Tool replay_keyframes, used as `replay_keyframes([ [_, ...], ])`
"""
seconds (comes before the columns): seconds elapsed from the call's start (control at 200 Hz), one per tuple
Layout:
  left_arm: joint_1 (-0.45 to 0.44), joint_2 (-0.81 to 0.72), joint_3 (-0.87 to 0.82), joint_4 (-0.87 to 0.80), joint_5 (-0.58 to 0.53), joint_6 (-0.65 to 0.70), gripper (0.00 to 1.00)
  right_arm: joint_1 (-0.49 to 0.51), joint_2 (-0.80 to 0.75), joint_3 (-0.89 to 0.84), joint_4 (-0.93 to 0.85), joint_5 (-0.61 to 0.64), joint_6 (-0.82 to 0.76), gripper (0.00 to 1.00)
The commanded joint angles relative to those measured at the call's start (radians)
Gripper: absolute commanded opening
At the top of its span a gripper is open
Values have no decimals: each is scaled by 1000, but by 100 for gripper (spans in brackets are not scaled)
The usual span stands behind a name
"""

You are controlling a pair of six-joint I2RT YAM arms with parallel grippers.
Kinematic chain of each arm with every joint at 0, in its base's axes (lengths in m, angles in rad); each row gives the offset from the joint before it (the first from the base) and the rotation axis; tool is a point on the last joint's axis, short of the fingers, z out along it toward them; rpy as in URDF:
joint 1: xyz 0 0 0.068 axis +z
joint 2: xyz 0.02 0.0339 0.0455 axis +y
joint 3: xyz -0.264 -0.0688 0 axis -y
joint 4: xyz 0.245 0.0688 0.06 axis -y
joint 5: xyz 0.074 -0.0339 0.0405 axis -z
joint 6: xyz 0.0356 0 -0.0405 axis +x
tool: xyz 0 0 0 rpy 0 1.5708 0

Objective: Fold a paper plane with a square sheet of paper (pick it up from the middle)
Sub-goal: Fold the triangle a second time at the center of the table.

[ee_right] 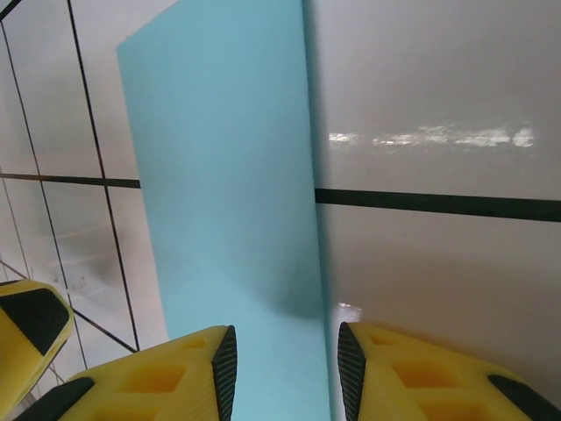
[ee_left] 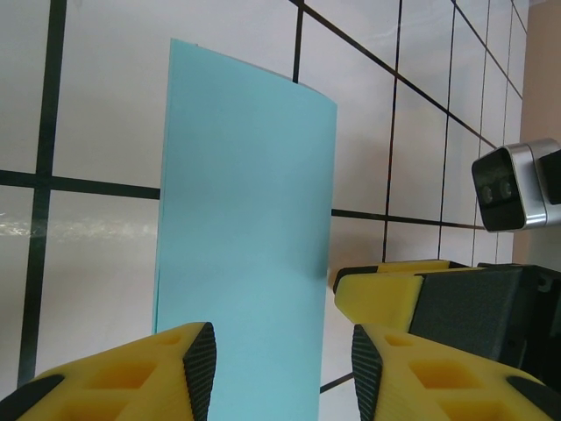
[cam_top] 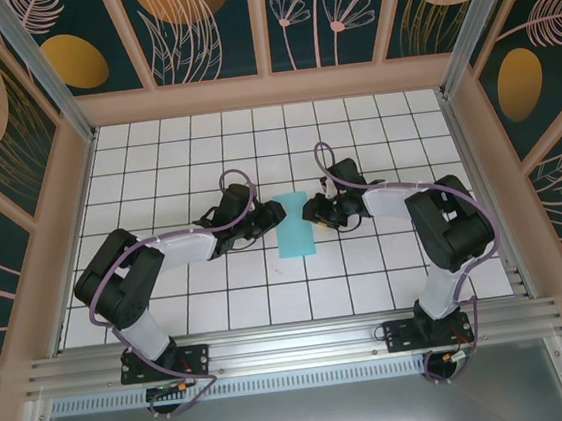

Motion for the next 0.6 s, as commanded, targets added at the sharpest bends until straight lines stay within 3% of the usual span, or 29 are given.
replay_keyframes([
  [0.0,6,10,1,18,1,-13,47,1,-41,3,5,-30,17,40],
  [0.595,6,10,-4,2,-7,1,48,4,6,-47,60,-63,32,40],
])
